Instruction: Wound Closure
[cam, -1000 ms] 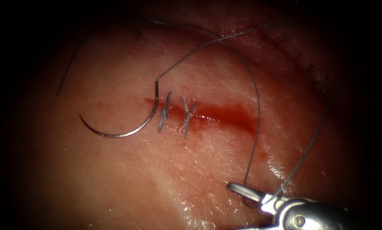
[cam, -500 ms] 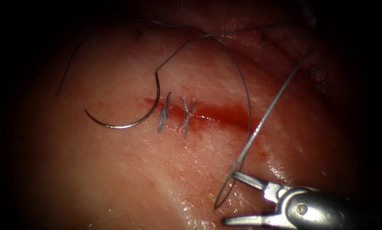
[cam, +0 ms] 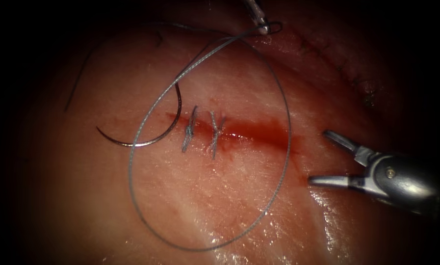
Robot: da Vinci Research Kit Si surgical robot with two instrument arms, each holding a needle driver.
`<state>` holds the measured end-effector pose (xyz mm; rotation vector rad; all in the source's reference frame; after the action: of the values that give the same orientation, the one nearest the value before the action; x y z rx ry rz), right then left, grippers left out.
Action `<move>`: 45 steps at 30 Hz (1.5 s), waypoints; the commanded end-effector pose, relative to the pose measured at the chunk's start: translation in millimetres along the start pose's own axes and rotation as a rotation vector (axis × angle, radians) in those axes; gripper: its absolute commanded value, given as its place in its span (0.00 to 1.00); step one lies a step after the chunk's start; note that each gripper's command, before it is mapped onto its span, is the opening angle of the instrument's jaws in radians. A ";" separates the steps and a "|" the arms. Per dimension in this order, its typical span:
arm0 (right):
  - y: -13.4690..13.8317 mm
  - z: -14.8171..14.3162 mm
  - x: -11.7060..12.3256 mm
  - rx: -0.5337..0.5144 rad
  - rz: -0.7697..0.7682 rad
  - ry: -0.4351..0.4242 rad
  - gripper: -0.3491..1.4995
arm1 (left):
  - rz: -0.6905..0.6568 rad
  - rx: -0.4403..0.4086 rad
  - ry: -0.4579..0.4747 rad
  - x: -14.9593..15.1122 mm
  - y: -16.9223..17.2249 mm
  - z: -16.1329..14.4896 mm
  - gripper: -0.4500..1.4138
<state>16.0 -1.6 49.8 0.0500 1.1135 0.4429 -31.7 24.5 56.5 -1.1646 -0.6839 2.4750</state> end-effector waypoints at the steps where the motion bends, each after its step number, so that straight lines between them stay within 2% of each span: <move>1: -1.1 1.2 -0.3 0.014 0.000 0.002 0.89 | 0.003 -0.002 0.000 -0.1 -0.2 0.8 0.94; 11: -1.3 2.3 -0.4 0.027 -0.001 0.002 0.88 | 0.021 0.015 -0.032 -3.1 3.6 -2.9 0.96; 14: -1.9 2.8 -0.6 0.089 -0.067 -0.028 0.88 | 0.029 0.045 -0.048 -4.6 4.7 -4.7 0.96; 17: -2.2 2.9 -0.7 0.205 -0.133 -0.095 0.86 | 0.047 0.056 -0.066 -7.5 7.0 -6.2 0.96; 22: -1.9 2.8 0.3 0.187 -0.122 -0.061 0.86 | 0.072 0.092 -0.092 -11.3 10.2 -6.9 0.94; 23: -1.9 2.8 0.3 0.187 -0.122 -0.061 0.86 | 0.072 0.092 -0.092 -11.3 10.2 -6.9 0.94; 24: -2.1 2.8 0.4 0.186 -0.122 -0.058 0.86 | 0.084 0.107 -0.098 -13.0 11.3 -7.2 0.93; 25: -2.1 2.8 0.4 0.186 -0.122 -0.058 0.86 | 0.084 0.107 -0.098 -13.0 11.3 -7.2 0.93; 28: -2.5 2.9 0.5 0.186 -0.123 -0.057 0.86 | 0.106 0.117 -0.116 -16.9 13.3 -8.0 0.90; 33: -2.7 3.3 0.6 0.180 -0.121 -0.052 0.86 | 0.126 0.109 -0.152 -19.8 14.1 -7.8 0.87; 36: -2.9 3.5 0.7 0.176 -0.122 -0.047 0.86 | 0.141 0.101 -0.167 -20.6 14.6 -7.1 0.83; 39: -3.0 3.5 0.6 0.175 -0.123 -0.044 0.86 | 0.184 0.075 -0.159 -20.6 15.2 -6.3 0.71; 40: -3.0 3.5 0.6 0.175 -0.123 -0.044 0.86 | 0.184 0.075 -0.159 -20.6 15.2 -6.3 0.71; 43: -3.1 3.5 0.6 0.171 -0.123 -0.035 0.86 | 0.209 0.072 -0.159 -19.8 15.6 -5.4 0.52; 44: -3.1 3.5 0.6 0.171 -0.123 -0.035 0.86 | 0.209 0.072 -0.159 -19.8 15.6 -5.4 0.52; 45: -3.1 3.5 0.6 0.167 -0.122 -0.028 0.86 | 0.211 0.076 -0.161 -19.5 15.8 -4.9 0.46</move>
<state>19.6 -3.1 49.4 0.1298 1.1156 0.2397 -17.0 4.0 56.8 -1.0688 -0.5143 2.7742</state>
